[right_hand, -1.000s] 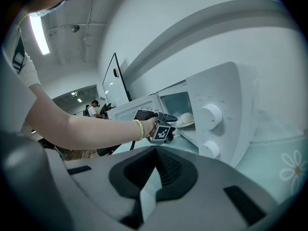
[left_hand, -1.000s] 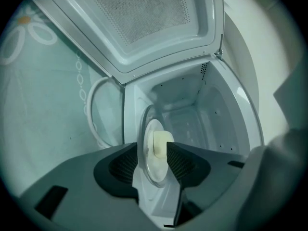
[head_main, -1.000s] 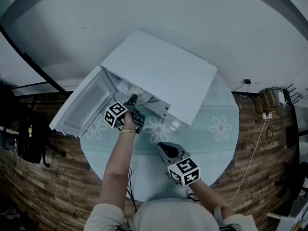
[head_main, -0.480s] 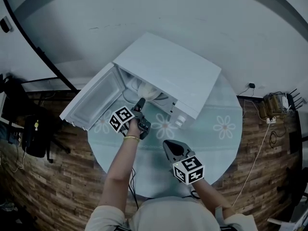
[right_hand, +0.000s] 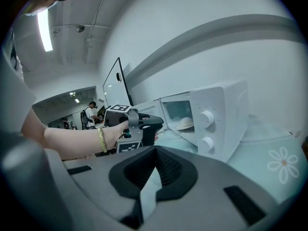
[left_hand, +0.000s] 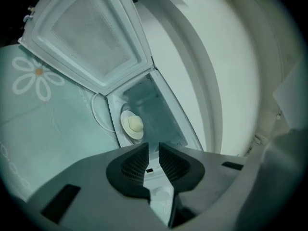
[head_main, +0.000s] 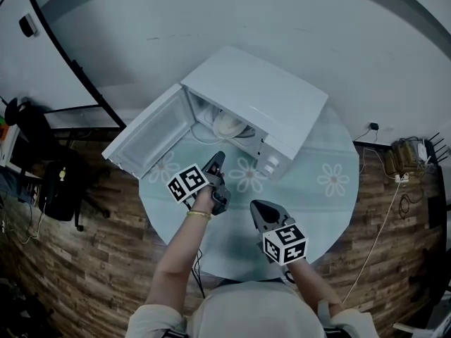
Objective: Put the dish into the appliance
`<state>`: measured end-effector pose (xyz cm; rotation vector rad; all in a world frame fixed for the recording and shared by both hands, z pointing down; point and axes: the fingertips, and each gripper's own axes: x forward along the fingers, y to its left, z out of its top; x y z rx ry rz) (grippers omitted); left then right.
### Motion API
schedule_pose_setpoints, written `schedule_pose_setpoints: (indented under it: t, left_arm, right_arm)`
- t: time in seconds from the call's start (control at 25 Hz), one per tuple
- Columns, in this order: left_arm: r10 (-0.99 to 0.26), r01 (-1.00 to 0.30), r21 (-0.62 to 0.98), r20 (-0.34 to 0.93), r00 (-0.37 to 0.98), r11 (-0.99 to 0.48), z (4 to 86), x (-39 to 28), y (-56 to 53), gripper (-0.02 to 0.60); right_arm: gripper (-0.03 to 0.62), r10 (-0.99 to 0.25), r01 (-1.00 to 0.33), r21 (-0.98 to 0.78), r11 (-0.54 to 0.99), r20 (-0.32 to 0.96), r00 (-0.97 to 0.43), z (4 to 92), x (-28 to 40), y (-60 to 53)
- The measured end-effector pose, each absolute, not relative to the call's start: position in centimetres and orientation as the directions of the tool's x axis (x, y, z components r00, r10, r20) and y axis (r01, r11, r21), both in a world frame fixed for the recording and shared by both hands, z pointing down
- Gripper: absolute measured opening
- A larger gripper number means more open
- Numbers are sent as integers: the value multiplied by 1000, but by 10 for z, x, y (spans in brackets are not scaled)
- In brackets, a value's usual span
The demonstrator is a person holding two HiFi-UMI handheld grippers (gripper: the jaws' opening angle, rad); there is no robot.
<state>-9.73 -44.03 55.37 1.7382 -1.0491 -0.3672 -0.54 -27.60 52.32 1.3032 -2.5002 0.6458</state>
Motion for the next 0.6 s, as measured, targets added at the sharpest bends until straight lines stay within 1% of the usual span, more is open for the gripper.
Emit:
schedule_pose_setpoints:
  t: [0.08, 0.28, 0.6]
  left_arm:
    - [-780, -492, 862, 225, 584, -120, 546, -94, -424, 57]
    - [-752, -550, 807, 223, 620, -214, 532, -86, -384, 16]
    - [-717, -596, 743, 234, 657, -304, 520, -83, -322, 13]
  right_arm:
    - [5, -714, -824, -267, 500, 411, -567, 522, -5, -270]
    - [5, -719, -827, -261, 498, 408, -562, 519, -3, -254]
    - [5, -727, -833, -258, 489, 407, -553, 514, -1, -235]
